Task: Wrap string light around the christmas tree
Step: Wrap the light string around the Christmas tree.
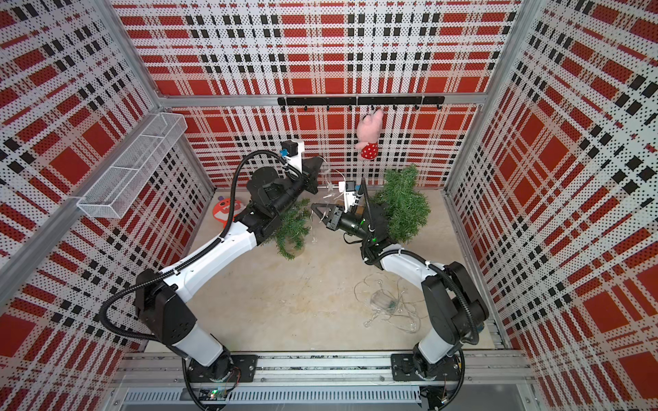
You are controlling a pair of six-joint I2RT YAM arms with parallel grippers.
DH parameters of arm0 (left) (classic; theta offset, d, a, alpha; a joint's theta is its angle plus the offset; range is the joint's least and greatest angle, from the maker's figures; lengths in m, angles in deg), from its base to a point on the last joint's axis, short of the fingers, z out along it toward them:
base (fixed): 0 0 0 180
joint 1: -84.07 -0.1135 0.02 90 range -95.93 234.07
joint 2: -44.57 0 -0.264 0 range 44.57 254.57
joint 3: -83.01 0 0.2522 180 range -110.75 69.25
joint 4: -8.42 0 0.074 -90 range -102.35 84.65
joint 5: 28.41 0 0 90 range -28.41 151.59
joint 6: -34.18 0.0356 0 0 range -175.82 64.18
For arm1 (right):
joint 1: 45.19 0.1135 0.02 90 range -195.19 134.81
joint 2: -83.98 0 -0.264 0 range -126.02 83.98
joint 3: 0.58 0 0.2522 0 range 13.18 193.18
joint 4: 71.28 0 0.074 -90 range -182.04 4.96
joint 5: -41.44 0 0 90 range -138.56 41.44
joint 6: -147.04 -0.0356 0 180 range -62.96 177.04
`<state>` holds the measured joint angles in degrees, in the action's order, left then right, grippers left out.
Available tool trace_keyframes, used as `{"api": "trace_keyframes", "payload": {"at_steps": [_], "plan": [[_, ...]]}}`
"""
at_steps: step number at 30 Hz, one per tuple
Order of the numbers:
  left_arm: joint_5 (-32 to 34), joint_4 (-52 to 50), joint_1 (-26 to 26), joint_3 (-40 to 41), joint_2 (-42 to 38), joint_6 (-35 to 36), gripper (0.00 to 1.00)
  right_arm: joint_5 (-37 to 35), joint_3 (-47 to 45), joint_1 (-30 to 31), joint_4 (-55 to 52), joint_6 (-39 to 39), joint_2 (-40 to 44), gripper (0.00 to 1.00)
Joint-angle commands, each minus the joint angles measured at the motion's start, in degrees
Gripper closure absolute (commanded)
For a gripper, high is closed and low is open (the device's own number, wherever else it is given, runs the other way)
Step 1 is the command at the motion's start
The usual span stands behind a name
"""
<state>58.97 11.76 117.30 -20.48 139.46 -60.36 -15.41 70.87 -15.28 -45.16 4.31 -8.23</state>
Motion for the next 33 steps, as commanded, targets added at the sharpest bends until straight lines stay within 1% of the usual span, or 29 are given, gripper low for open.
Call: {"api": "trace_keyframes", "payload": {"at_steps": [1,2,4,5,6,7,9,11,12,13,14,18,21,23,24,27,29,33], "plan": [[-1.33,0.48,-0.32,-8.27,0.00,1.45,1.00,-7.18,-1.98,-1.07,-22.26,10.00,2.48,0.96],[-1.70,0.14,-0.05,-10.26,-0.35,1.46,1.00,-9.20,-2.83,-1.55,-24.08,10.73,2.49,0.92],[-2.72,0.53,1.07,-11.61,-1.89,1.07,1.00,-10.82,-3.24,-1.62,-24.60,12.04,2.47,0.73],[-3.27,0.74,2.15,-11.53,-2.95,0.98,1.00,-10.87,-3.11,-1.66,-23.82,12.11,2.40,0.70],[-3.70,0.78,3.24,-11.12,-3.92,1.14,1.00,-10.62,-2.81,-1.62,-22.73,11.63,2.33,0.69],[-4.27,0.74,4.71,-10.18,-4.95,1.72,1.00,-10.47,-2.17,-1.59,-21.99,11.18,2.06,0.71],[-4.69,0.63,7.11,-8.17,-6.57,3.24,1.00,-10.29,-0.07,-1.54,-21.93,11.16,1.45,0.81],[-4.12,-0.29,7.90,-6.77,-7.23,4.16,1.00,-8.96,0.90,-1.58,-19.80,10.42,1.17,0.91],[-3.65,-0.62,7.63,-5.95,-7.35,4.12,1.00,-7.80,0.97,-1.55,-18.43,9.80,1.31,0.94],[-3.33,-0.65,7.06,-5.07,-7.51,3.97,1.00,-7.31,0.96,-1.56,-17.70,9.37,1.59,0.93],[-3.20,-0.67,6.37,-4.40,-7.72,3.50,1.00,-7.26,0.99,-1.58,-17.97,9.31,1.80,0.91],[-4.68,-0.82,4.68,-2.01,-9.14,1.77,1.00,-10.26,0.48,-1.63,-23.25,14.25,5.25,0.61],[-6.22,-2.18,5.21,-1.43,-10.44,1.54,1.00,-11.94,-1.32,-1.84,-24.75,18.95,8.00,0.48],[-6.86,-4.35,6.30,-1.76,-11.03,2.26,1.00,-11.52,-2.72,-1.81,-23.70,20.56,9.17,0.42],[-7.18,-5.23,6.86,-1.65,-11.47,2.77,1.00,-11.76,-3.07,-1.82,-23.88,23.10,9.71,0.39],[-6.19,-7.14,7.64,-0.72,-11.74,3.66,0.99,-11.78,-3.79,-1.78,-22.79,26.91,11.68,0.32],[-5.63,-6.68,7.38,0.56,-11.84,3.24,0.99,-11.24,-4.77,-1.48,-20.40,29.30,13.73,0.29],[-6.06,-6.07,7.68,1.44,-11.16,2.64,0.99,-11.20,-5.38,0.02,-17.87,33.85,16.68,0.28]]}}
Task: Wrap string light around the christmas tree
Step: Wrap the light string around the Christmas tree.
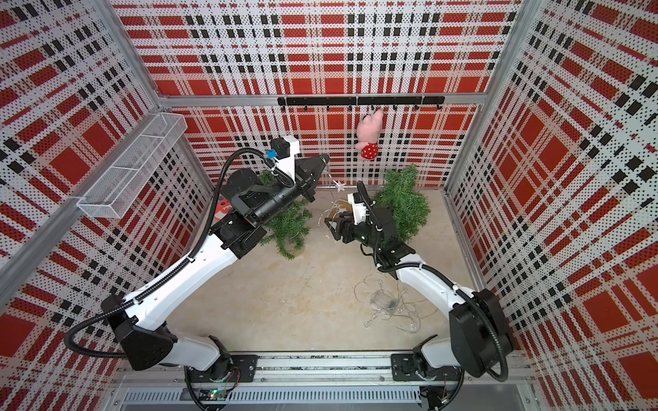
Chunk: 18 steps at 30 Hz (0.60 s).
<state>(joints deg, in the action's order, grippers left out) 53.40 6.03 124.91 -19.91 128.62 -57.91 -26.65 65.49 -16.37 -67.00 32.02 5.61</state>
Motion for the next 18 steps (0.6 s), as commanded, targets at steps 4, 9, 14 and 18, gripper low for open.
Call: {"api": "trace_keyframes", "payload": {"at_steps": [4,9,14,18], "plan": [[-1.13,-0.56,1.44,0.98,0.37,0.68,0.99,-5.17,3.30,4.23,2.29,11.19,2.21,0.28],[0.44,-1.84,2.27,6.50,-4.81,-0.10,1.00,-3.02,6.76,4.50,2.68,11.81,0.61,0.25],[3.51,-0.81,-0.24,19.08,-16.70,-6.91,1.00,8.19,5.11,2.85,-0.72,12.33,0.89,0.08],[4.87,-2.95,-6.68,23.93,-23.51,-12.72,1.00,12.57,4.04,0.67,-3.98,13.37,2.18,0.06]]}}
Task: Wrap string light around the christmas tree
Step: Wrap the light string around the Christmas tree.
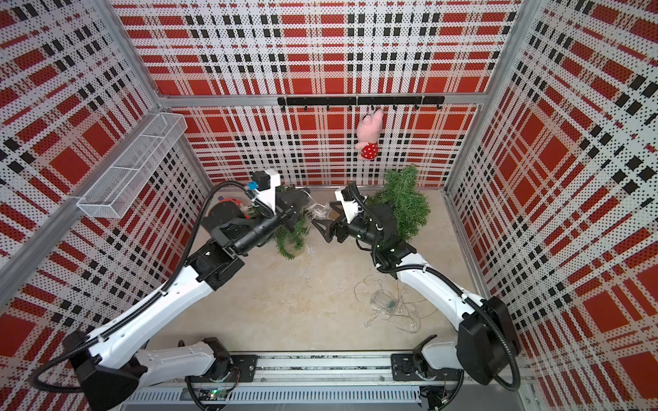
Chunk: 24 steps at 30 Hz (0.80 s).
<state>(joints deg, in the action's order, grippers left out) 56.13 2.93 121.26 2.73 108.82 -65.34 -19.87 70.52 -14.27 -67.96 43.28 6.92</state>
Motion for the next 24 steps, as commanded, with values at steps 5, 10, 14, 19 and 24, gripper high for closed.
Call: {"api": "trace_keyframes", "payload": {"at_steps": [5,10,14,19,24], "plan": [[5.36,-6.27,-6.43,1.10,-6.36,-5.91,1.00,3.58,1.31,-4.60,-5.73,1.96,0.24,0.09],[11.07,-11.21,-10.12,1.34,-8.76,-6.72,1.00,-0.19,7.26,-4.85,-2.23,-2.80,-4.43,0.12],[12.18,-12.28,-16.14,0.01,-9.70,-8.57,1.00,-1.83,12.66,-4.49,1.59,-5.82,-9.14,0.15],[11.75,-12.03,-19.41,-2.81,-8.22,-7.40,1.00,-3.37,19.74,-1.44,-0.75,-3.22,-13.47,0.16],[22.03,-15.27,-21.13,-8.49,-3.74,-2.42,1.00,-4.54,24.53,-0.11,-3.26,-1.40,-16.48,0.18]]}}
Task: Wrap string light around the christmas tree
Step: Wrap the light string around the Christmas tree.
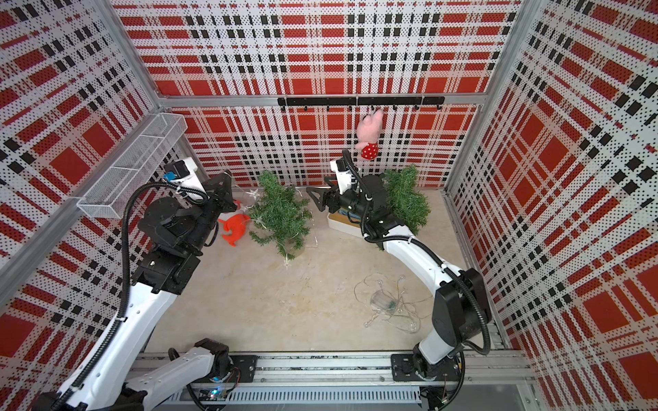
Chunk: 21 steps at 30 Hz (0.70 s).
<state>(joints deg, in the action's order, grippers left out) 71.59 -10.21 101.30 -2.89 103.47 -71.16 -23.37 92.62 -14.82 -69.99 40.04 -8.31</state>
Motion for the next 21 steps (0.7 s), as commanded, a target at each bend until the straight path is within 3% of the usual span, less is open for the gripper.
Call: {"api": "trace_keyframes", "payload": {"at_steps": [1,8,14,16,18,21], "plan": [[8.67,-2.26,-1.52,-3.98,2.12,4.20,1.00,-0.93,3.19,0.42,-1.65,1.96,-1.69,0.18],[14.65,1.31,-1.74,-11.60,6.02,9.14,1.00,-2.38,6.08,0.46,-1.82,1.88,-4.77,0.19],[20.03,5.29,-2.61,-19.66,16.02,16.48,1.00,-2.94,11.86,0.00,-0.63,-0.23,-10.63,0.24],[19.78,7.59,-6.48,-22.94,20.16,18.00,1.00,-2.83,14.77,-0.56,-0.28,-1.70,-13.02,0.27],[15.25,8.63,-9.53,-26.68,24.21,17.48,1.00,-2.65,17.27,-1.22,0.54,-3.11,-15.29,0.33],[11.03,11.20,-10.62,-30.95,30.00,20.05,0.98,-2.58,21.43,-1.63,0.54,-3.83,-18.84,0.40]]}}
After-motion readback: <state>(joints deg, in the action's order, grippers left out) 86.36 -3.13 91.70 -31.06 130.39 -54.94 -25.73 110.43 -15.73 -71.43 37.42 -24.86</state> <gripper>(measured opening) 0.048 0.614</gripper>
